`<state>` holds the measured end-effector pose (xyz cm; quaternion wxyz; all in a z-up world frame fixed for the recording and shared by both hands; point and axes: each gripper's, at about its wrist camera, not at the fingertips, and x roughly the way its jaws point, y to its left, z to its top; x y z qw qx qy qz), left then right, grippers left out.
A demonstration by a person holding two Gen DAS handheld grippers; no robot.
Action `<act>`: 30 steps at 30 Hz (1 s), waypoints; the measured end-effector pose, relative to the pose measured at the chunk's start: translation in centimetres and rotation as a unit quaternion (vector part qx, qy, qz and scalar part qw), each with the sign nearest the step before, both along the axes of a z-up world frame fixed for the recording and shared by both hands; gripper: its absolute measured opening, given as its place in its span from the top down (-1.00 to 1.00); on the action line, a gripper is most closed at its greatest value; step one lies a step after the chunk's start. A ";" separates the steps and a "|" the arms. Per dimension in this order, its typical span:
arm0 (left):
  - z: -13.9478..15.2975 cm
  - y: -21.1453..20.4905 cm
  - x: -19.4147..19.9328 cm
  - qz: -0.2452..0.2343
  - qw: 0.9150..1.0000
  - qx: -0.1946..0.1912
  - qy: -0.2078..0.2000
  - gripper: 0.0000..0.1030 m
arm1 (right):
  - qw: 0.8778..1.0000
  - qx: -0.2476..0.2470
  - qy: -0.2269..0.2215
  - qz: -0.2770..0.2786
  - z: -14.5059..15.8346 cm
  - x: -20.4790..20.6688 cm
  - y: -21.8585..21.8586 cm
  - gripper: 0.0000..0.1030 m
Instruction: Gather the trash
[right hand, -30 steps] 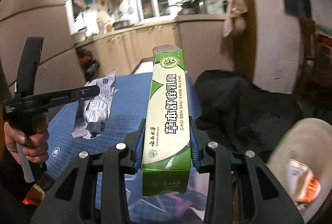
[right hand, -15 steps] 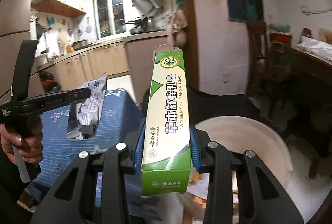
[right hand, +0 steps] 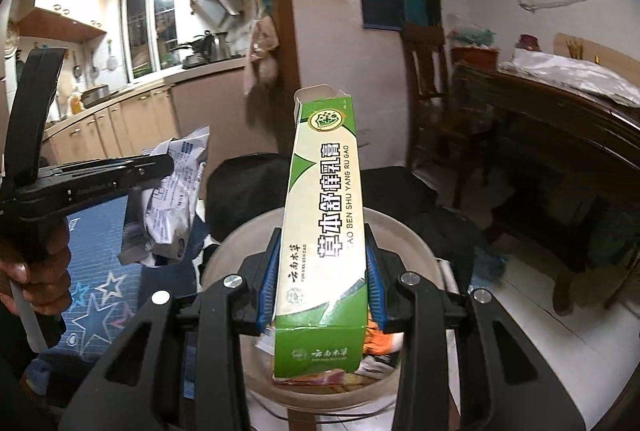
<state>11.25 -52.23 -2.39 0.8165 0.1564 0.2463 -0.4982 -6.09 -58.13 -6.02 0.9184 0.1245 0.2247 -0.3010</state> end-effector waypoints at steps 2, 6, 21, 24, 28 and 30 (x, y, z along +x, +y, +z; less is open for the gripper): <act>-0.7 -1.3 -0.5 -0.008 1.000 0.006 -0.006 0.58 | 1.000 0.005 0.010 -0.011 -0.8 0.2 -0.9 0.32; -2.5 -4.4 -1.2 -0.046 0.999 0.019 0.001 0.55 | 0.999 0.011 0.032 -0.026 -2.4 0.9 -2.2 0.29; -3.7 -3.2 -0.2 -0.061 0.998 -0.004 0.007 -0.26 | 0.998 0.019 0.038 -0.048 -3.5 0.2 -1.5 -0.22; -3.7 -0.2 -1.3 -0.047 0.998 -0.008 -0.030 -0.50 | 0.997 -0.005 0.035 -0.067 -2.8 -0.4 0.8 -0.73; -3.1 5.1 -2.6 -0.026 0.997 -0.037 -0.062 -0.91 | 0.994 -0.037 0.046 -0.096 -2.3 -1.3 4.6 -0.90; -2.7 7.6 -3.1 -0.030 0.997 -0.047 -0.058 -0.91 | 0.991 -0.054 0.049 -0.114 -2.1 -1.9 6.2 -0.90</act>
